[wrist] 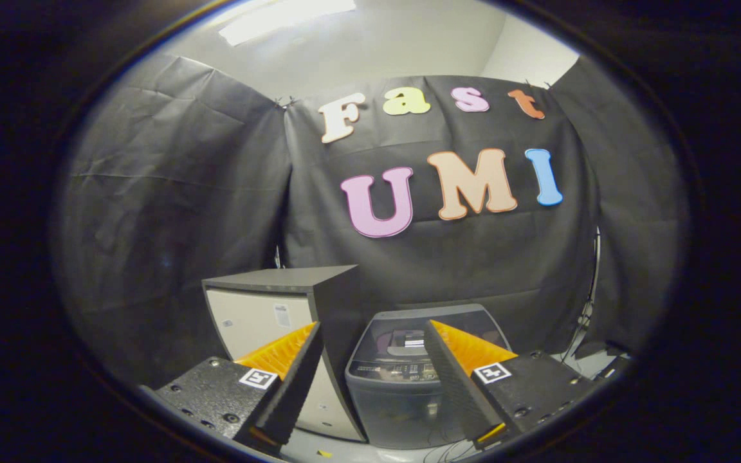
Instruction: Put the clothes into the washing machine and then close the washing machine lid.
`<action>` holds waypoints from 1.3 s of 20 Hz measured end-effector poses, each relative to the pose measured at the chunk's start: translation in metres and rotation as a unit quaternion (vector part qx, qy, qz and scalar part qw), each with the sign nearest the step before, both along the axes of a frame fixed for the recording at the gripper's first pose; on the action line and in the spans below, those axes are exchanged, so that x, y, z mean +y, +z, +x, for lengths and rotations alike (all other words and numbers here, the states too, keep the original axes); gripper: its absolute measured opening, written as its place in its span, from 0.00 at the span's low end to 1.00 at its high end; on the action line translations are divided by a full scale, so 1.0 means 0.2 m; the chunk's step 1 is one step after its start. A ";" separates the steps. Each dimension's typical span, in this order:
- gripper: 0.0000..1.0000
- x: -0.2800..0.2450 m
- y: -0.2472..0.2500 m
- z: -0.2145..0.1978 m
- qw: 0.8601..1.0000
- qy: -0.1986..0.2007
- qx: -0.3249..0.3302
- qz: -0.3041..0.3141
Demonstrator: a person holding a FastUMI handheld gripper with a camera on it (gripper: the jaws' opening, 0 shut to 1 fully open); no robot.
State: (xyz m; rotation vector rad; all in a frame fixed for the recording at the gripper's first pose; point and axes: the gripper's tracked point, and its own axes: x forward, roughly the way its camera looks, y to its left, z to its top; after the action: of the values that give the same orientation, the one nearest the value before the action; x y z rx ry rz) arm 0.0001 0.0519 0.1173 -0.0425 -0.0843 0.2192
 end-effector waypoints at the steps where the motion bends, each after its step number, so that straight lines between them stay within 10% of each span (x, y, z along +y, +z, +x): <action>1: 0.95 -0.02 -0.03 -0.01 1.000 0.003 0.005 -0.007; 26: 0.97 -0.20 -0.09 -0.03 0.999 0.002 0.029 0.026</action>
State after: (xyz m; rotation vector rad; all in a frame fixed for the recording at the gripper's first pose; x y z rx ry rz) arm -0.0068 0.0120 0.0983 0.0153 -0.0323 0.2215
